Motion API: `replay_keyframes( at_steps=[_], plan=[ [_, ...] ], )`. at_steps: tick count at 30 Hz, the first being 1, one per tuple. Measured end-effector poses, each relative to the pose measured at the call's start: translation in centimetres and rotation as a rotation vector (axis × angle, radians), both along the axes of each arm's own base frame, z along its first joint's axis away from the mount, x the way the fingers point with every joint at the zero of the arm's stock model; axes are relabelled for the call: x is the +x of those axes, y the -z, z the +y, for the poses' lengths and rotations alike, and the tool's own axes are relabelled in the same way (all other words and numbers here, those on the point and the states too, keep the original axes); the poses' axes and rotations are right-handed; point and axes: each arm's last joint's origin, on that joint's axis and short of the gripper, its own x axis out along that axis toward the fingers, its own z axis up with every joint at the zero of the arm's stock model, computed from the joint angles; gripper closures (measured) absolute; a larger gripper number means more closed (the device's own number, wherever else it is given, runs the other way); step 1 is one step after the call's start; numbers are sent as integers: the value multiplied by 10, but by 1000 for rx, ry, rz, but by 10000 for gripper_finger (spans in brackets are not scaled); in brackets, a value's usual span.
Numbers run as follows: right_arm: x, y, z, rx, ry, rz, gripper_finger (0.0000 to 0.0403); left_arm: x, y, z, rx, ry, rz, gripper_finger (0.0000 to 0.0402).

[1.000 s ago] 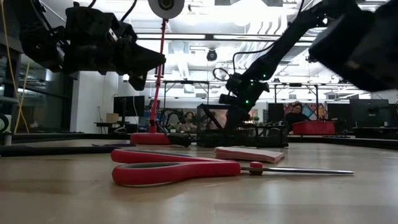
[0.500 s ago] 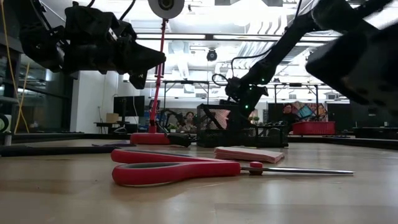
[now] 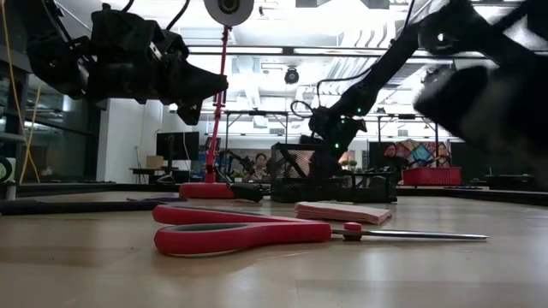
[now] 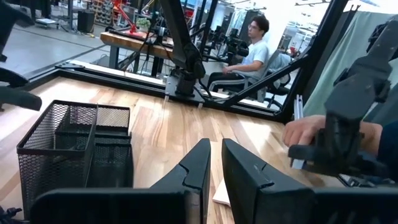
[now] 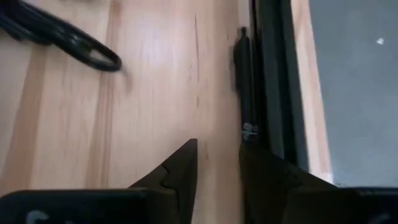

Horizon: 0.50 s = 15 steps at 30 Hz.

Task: Pick and place office supplies into organizer
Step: Put the black pen into the black desk organizer

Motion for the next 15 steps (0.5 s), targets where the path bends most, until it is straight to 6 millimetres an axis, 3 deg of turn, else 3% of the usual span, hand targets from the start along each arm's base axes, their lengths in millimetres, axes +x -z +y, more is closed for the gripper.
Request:
replay_keyframes(
  at_steps=[10,15],
  plan=[
    [-10,7,-6,79,32,44,292,0,-2,0,10,-1,-20,369],
    [-10,6,-2,95,39,85,328,0,-2,0,11,-1,-19,369]
  ],
)
